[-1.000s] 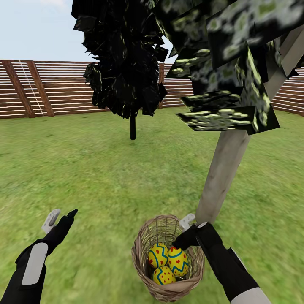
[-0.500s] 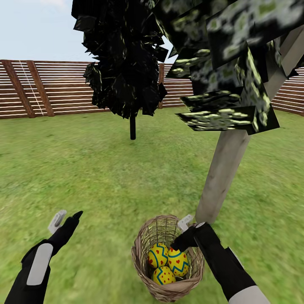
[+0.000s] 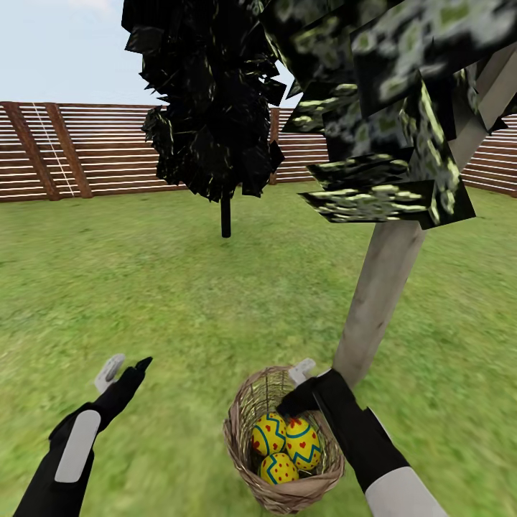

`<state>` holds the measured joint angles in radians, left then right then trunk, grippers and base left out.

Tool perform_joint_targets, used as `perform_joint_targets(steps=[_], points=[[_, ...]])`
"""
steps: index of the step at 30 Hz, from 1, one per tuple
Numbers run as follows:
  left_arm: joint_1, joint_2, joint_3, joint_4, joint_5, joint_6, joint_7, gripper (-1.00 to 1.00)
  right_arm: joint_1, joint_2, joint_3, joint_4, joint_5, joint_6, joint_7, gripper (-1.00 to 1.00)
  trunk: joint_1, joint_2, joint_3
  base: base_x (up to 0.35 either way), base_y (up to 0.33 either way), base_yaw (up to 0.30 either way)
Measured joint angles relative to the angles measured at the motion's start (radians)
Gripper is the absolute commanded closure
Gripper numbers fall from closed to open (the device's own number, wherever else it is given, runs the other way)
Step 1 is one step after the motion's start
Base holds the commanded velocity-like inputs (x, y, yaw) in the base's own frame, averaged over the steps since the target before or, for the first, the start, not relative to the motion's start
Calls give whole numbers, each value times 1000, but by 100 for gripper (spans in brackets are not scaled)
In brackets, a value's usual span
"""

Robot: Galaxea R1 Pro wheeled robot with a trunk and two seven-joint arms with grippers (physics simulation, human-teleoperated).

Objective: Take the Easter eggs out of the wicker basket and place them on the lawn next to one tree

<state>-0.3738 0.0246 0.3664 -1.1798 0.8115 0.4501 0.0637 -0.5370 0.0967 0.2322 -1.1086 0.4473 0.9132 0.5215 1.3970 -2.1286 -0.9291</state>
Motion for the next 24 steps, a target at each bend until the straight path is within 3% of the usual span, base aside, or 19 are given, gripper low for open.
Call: perform_joint_targets(steps=[7, 8, 10, 15, 24], points=[[0, -2, -39, 0, -2, -1, 0, -100, -39, 33, -6, 39, -39, -7, -39, -100, 0, 0, 0, 0, 0, 0], [0, -3, -81, 0, -1, -1, 0, -100, -161, 33, -8, 257, -39, -8, -95, -100, 0, 0, 0, 0, 0, 0], [0, -4, -83, 0, -3, -1, 0, -100, -180, 33, -11, 480, -45, -8, -114, -100, 0, 0, 0, 0, 0, 0], [0, -5, -83, 0, -3, -1, 0, -100, -186, 33, -49, 494, -46, -8, -136, -100, 15, -28, -12, 0, 0, 0], [0, -6, -85, 22, -3, 0, 0, -100, -187, 27, -64, 497, -48, -7, -158, -100, 50, -91, -41, 0, 0, 0]])
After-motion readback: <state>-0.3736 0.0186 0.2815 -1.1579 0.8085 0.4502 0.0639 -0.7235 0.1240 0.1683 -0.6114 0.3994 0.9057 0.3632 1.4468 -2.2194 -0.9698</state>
